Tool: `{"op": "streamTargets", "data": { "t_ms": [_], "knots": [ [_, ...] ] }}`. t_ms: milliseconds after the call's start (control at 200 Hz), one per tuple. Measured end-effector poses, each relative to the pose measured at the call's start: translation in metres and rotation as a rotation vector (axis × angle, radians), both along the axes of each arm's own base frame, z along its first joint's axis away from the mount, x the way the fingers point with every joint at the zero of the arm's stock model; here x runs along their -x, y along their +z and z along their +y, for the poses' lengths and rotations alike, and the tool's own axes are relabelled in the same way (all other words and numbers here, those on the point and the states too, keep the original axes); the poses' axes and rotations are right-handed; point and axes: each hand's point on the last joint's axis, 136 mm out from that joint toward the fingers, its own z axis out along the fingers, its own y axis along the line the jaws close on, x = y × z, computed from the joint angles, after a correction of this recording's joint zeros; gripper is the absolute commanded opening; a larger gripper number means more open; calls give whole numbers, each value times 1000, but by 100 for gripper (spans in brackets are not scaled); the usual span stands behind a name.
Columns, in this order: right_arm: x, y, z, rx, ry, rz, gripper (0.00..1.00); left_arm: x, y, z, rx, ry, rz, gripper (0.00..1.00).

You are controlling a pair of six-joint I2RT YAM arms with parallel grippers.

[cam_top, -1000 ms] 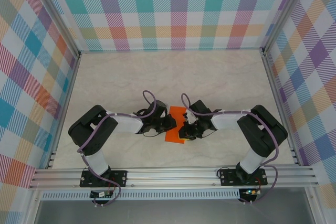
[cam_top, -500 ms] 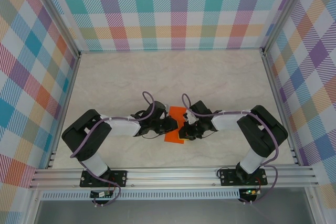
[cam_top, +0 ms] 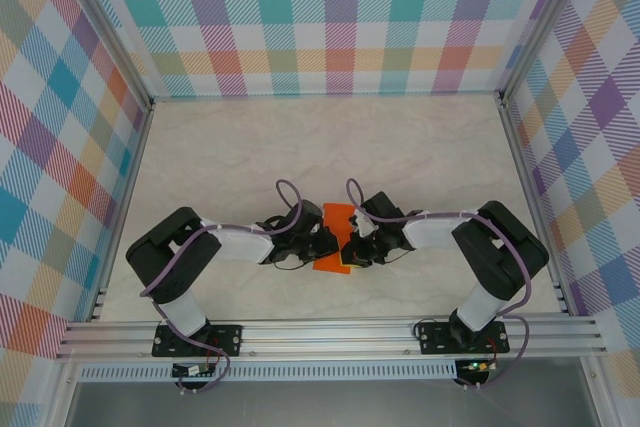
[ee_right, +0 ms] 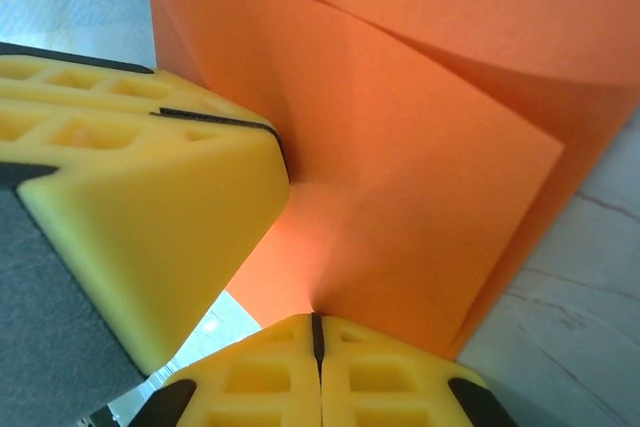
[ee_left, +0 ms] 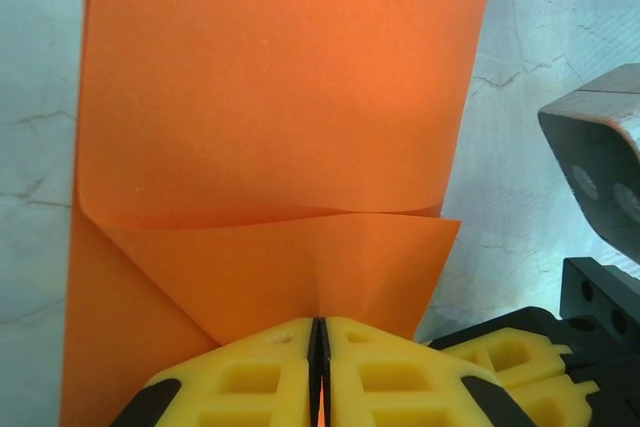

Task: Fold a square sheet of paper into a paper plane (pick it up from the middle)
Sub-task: Fold the triangle a second time at the center of the table.

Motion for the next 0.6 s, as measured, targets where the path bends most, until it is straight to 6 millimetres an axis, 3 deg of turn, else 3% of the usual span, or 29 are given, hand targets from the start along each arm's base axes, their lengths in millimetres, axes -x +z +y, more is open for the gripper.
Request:
{"op": "streamTargets", "data": {
  "t_ms": [370, 605],
  "knots": [
    [0, 0, 0, 0, 8, -6, 4, -7, 0, 7, -29, 4, -15, 13],
    [1, 0, 0, -2, 15, -11, 4, -23, 1, 21, -22, 49, -3, 13]
  ]
}}
